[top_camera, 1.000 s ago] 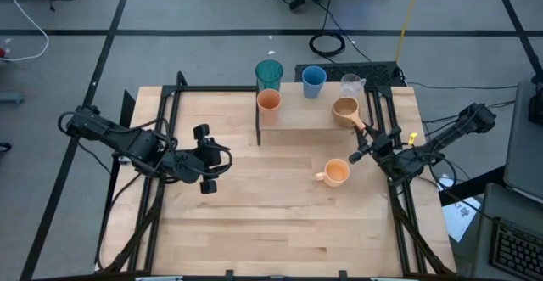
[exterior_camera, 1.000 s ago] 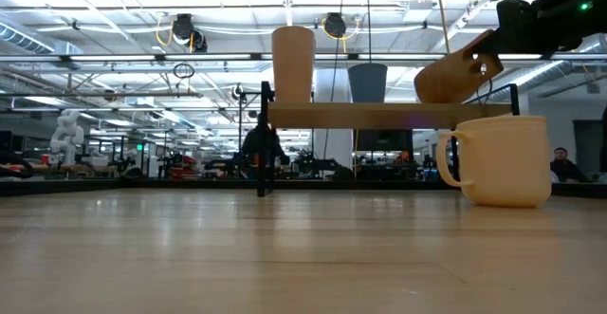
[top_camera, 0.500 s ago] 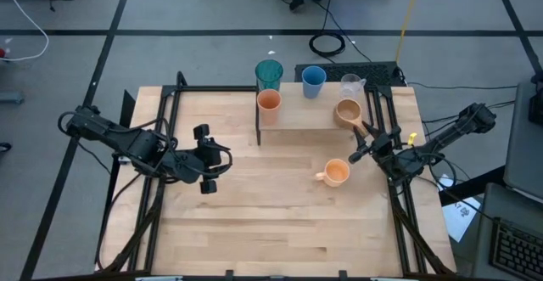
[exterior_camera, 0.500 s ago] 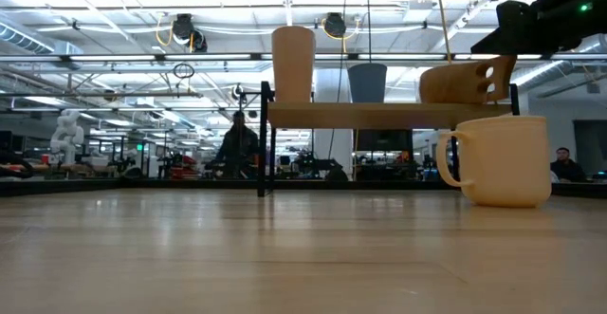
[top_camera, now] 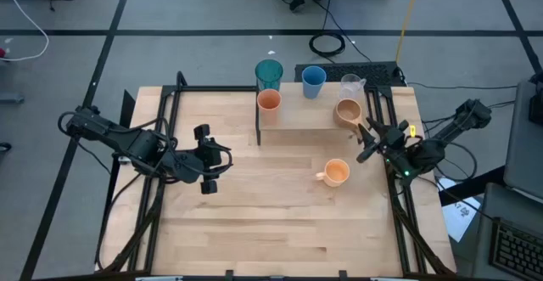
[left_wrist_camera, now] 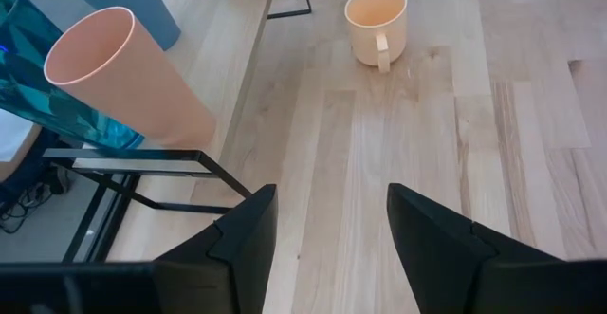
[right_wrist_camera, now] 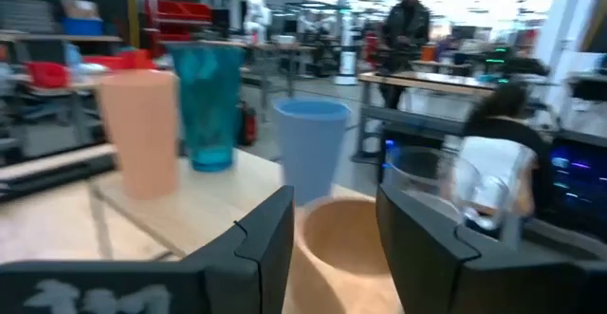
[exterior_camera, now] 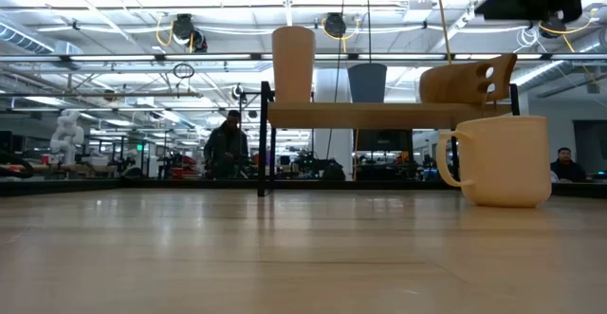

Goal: Stack small to large cups/mugs on shelf
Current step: Put the wooden mug on the shelf

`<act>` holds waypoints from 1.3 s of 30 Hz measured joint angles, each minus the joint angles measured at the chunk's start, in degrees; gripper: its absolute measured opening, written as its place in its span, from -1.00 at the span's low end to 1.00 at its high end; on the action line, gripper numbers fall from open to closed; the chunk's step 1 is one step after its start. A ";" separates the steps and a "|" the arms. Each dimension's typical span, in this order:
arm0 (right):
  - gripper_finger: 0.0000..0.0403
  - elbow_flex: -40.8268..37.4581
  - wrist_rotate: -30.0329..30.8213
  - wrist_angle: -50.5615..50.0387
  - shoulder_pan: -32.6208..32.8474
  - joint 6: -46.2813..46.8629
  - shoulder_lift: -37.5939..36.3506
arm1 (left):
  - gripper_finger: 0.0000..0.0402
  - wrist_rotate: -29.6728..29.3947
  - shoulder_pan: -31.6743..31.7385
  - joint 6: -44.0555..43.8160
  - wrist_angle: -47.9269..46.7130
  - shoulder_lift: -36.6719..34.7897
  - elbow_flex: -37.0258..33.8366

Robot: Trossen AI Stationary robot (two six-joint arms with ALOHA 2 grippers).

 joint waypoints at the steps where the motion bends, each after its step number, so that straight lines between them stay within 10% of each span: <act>1: -0.29 1.20 -0.02 0.27 1.16 -0.93 0.21 | 0.01 -0.02 0.00 0.00 0.00 0.00 0.00; 11: -0.34 14.30 -0.11 -5.82 13.50 4.75 12.14 | 0.01 -0.02 0.00 0.42 -0.02 0.00 0.00; 25: -0.84 10.88 -1.18 -6.49 12.82 16.58 25.49 | 0.01 0.27 0.02 4.42 3.13 0.00 0.00; 34: -1.00 8.25 -17.64 -17.88 8.90 43.48 25.57 | 0.01 0.31 0.01 4.07 3.12 0.00 0.00; 39: -1.00 12.10 -39.88 -36.13 -0.27 63.02 25.57 | 0.01 0.31 0.02 4.09 3.18 0.00 0.00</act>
